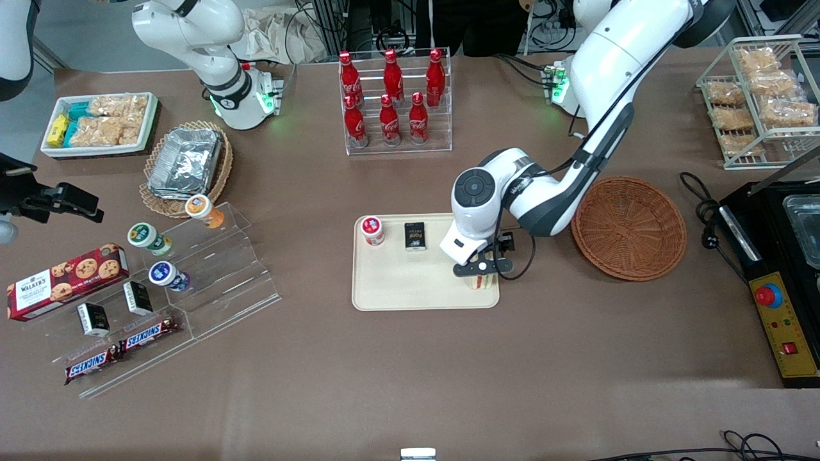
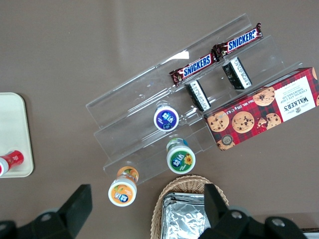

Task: Place sandwich from basket to tray
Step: 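Lower the sandwich onto the tray and open the left gripper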

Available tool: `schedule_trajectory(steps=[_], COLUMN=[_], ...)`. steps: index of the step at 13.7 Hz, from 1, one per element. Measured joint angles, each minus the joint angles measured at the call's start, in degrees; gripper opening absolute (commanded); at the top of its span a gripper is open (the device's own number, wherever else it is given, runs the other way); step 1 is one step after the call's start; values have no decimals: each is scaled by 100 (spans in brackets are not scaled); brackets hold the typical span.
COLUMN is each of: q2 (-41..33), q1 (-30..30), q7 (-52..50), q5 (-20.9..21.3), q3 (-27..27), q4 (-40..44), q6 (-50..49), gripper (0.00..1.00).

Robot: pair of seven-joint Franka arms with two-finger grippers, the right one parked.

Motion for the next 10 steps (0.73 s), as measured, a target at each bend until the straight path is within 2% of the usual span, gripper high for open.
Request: schedule_trajectory(steps=[2, 6, 8, 10], q2=[-210, -1257, -1967, -2625], q1=[15, 336, 424, 379], q7=[-95, 44, 623, 1739], q5=[-130, -1078, -1596, -2153], q3=[0, 45, 445, 1184], q4=[122, 415, 547, 553], q6=[-166, -920, -1592, -2059], gripper=[100, 100, 100, 100])
